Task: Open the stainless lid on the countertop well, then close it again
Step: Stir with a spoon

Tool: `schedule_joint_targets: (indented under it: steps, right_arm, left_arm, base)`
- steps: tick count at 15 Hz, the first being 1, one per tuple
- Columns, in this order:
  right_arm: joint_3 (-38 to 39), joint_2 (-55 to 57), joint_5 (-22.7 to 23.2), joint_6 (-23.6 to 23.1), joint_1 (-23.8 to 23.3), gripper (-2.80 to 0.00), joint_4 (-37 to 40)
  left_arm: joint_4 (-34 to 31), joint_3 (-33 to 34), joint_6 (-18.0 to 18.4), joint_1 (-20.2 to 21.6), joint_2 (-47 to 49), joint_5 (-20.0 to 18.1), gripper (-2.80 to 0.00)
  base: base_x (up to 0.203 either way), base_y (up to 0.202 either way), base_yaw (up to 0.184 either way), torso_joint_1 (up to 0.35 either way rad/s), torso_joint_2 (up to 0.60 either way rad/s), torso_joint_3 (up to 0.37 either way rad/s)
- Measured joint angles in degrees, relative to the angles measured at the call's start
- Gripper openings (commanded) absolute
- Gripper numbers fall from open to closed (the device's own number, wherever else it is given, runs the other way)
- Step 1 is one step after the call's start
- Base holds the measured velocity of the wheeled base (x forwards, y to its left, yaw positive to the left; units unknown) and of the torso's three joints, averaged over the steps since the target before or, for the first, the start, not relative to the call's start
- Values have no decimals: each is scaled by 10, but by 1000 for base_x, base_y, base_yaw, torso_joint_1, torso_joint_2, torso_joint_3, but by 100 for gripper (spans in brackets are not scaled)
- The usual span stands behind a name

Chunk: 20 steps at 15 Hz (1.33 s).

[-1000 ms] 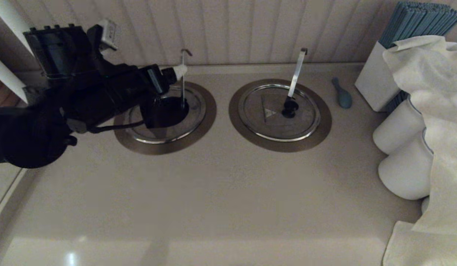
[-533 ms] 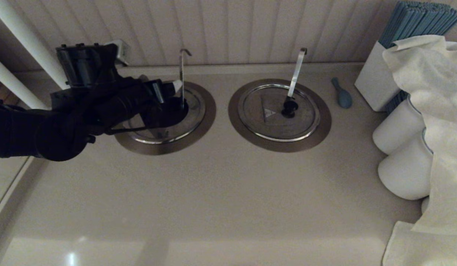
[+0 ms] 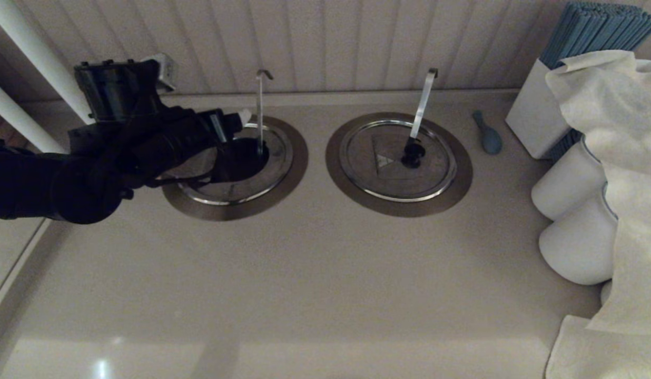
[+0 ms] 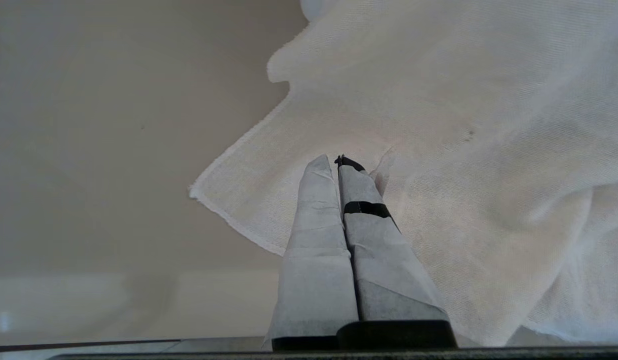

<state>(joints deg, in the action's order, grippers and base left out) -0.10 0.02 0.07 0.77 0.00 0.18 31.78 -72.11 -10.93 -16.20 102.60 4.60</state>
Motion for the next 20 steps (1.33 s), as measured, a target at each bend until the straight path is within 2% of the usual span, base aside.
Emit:
schedule_joint_targets:
  steps: [3, 6, 9, 15, 20]
  right_arm:
    - [0, 0, 0, 0, 0, -280, 0]
    - [0, 0, 0, 0, 0, -280, 0]
    - [0, 0, 0, 0, 0, -280, 0]
    - [0, 0, 0, 0, 0, -280, 0]
    - [0, 0, 0, 0, 0, -280, 0]
  left_arm:
    - [4, -22, 0, -17, 30, 12, 0]
    - [63, -53, 2, -26, 88, 40, 0]
    - [120, -105, 11, -34, 157, 90, 0]
    - [132, -220, 18, -50, 280, 191, 0]
    - [153, -247, 18, -56, 323, 197, 0]
  base:
    - [0, 0, 0, 0, 0, 0]
    - [0, 0, 0, 0, 0, 0]
    - [0, 0, 0, 0, 0, 0]
    - [0, 0, 0, 0, 0, 0]
    - [0, 0, 0, 0, 0, 0]
